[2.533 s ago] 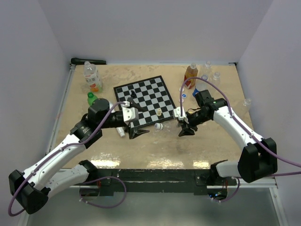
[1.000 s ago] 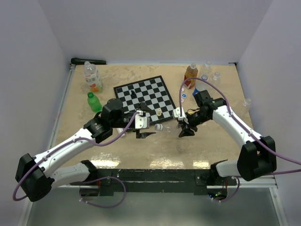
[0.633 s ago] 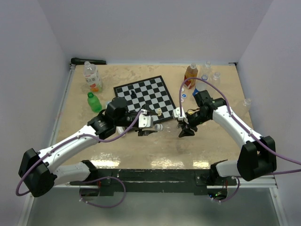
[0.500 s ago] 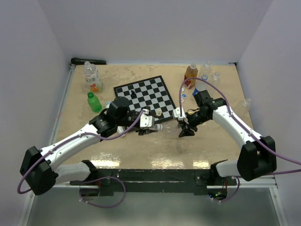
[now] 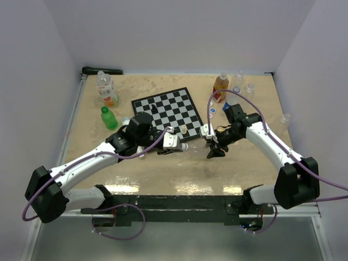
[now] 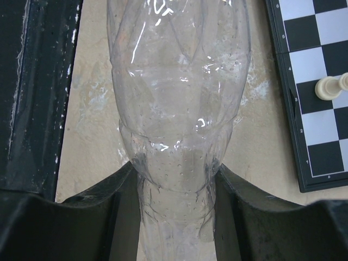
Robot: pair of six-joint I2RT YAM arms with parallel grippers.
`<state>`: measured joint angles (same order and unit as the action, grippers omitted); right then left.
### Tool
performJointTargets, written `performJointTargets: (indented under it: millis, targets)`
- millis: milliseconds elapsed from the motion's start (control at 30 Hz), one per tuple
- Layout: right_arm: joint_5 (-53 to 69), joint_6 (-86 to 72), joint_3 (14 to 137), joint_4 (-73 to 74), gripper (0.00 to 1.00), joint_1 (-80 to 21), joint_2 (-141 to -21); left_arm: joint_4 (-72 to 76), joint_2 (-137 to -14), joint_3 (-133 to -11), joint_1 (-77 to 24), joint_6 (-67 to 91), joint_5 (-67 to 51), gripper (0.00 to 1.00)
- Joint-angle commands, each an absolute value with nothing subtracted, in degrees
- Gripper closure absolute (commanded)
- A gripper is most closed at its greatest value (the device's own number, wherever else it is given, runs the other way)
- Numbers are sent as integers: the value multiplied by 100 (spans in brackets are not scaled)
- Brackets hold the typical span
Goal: Unscrew the bottle caps
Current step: Unscrew the bottle cap from the plastic bottle.
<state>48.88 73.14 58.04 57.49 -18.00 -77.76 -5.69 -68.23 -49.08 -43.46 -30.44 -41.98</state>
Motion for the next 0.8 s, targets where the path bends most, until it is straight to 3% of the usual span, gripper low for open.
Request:
performJointTargets:
  millis: [0, 133, 267, 467, 567, 767]
  targets:
    - [4948, 7427, 5871, 5818, 85, -1828, -7778, -483, -6899, -5150, -4412, -2962, -4517, 76]
    - [4940, 7435, 5871, 5836, 85, -1828, -7778, -457, -6847, -5212, -4412, -2542, -4509, 100]
    - [4948, 7427, 5871, 5836, 85, -1828, -7770, -273, -6706, -5221, -4403, -1094, -4281, 100]
    - [4948, 7427, 5862, 5836, 85, -1828, -7778, -1114, -6706, -5660, -4316, 2718, -2411, 100]
    - [4948, 7427, 5880, 5836, 85, -1846, -7813, -1064, -6680, -5503, -4298, 4170, -2408, 100]
    - [4931, 7418, 5871, 5836, 85, -1854, -7787, -1037, -6636, -5554, -4298, 4667, -2259, 100]
